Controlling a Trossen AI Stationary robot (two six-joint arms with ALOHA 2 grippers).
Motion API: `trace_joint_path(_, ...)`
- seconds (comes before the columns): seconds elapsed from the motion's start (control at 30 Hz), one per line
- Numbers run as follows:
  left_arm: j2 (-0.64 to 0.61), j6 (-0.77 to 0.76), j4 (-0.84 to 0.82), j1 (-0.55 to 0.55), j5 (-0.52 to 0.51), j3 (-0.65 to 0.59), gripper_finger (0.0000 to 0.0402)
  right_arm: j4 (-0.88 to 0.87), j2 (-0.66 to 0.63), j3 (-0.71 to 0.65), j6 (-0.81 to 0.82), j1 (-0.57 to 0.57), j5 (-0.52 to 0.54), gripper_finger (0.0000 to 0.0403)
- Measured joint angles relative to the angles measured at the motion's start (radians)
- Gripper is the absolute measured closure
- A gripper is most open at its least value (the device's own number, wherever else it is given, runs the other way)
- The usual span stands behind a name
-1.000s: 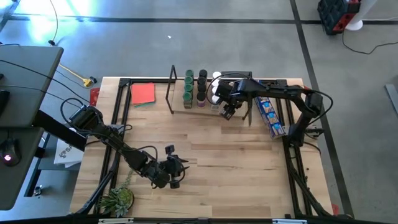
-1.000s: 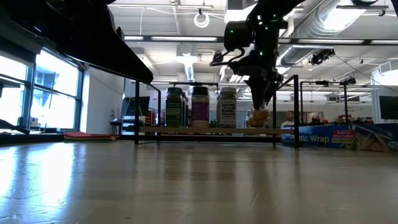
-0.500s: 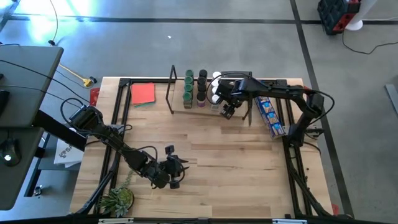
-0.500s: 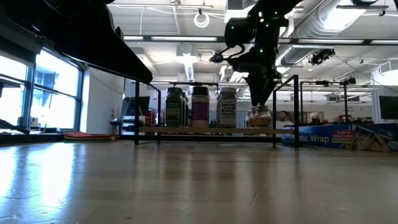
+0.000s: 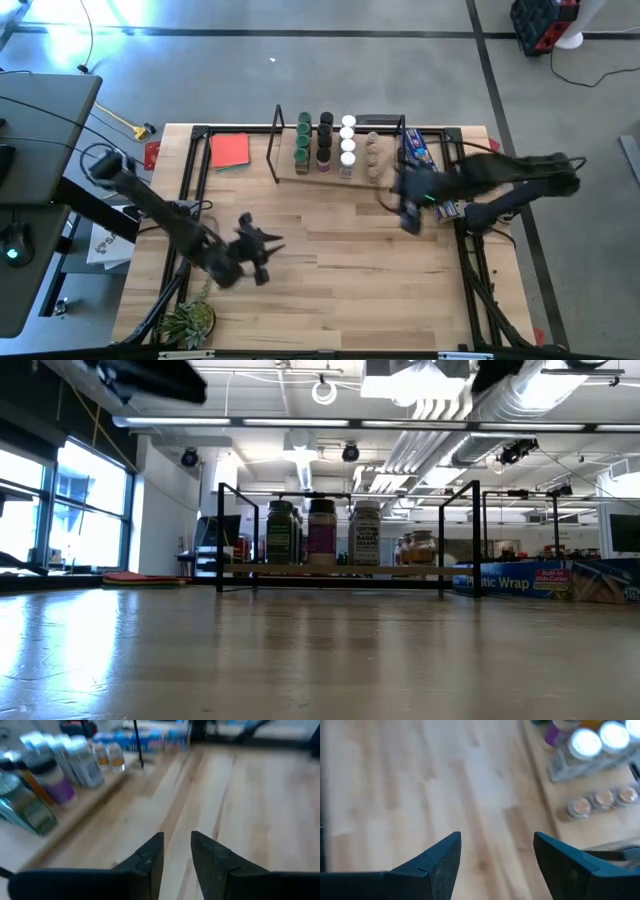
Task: Shelf spices
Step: Return to Home Position
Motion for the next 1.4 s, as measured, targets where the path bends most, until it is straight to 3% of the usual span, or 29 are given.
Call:
trace_joint_path(0.17,-0.258,0.149,-0.01,0.079,0.107,-0.024,0.0364,0.039,-0.144,-0.048,0.13,0.261,0.192,0.016)
trace_joint_path(0.27,-0.436,0.198,-0.006,0.149,0.204,-0.103,0.0394,0.197,-0.259,-0.217,0.152,0.389,0.302,0.016)
trace_joint_path(0.37,-0.621,0.21,0.023,0.204,0.285,-0.216,0.0395,0.435,-0.393,-0.458,0.153,0.471,0.325,0.0166)
trace_joint_path(0.57,-0.912,0.218,0.236,0.289,0.362,-0.47,0.04,0.846,-0.672,-0.884,0.106,0.503,0.325,0.0191)
trace_joint_path(0.8,-1.078,0.219,0.281,0.36,0.364,-0.651,0.0401,1.23,-1.007,-1.226,-0.067,0.464,0.362,0.0249)
trace_joint_path(0.93,-1.119,0.219,0.28,0.377,0.422,-0.702,0.0401,1.233,-1.174,-1.332,-0.102,0.374,0.281,0.0277)
trace_joint_path(1.0,-1.132,0.222,0.292,0.389,0.474,-0.72,0.0401,1.248,-1.178,-1.35,-0.112,0.308,0.2,0.0284)
trace_joint_path(1.27,-1.169,0.354,0.278,0.494,0.641,-0.742,0.0401,1.22,-1.178,-1.384,-0.115,-0.043,-0.29,0.0286)
trace_joint_path(1.4,-1.171,0.41,0.246,0.532,0.753,-0.742,0.0401,1.239,-1.168,-1.384,-0.118,-0.19,-0.486,0.0286)
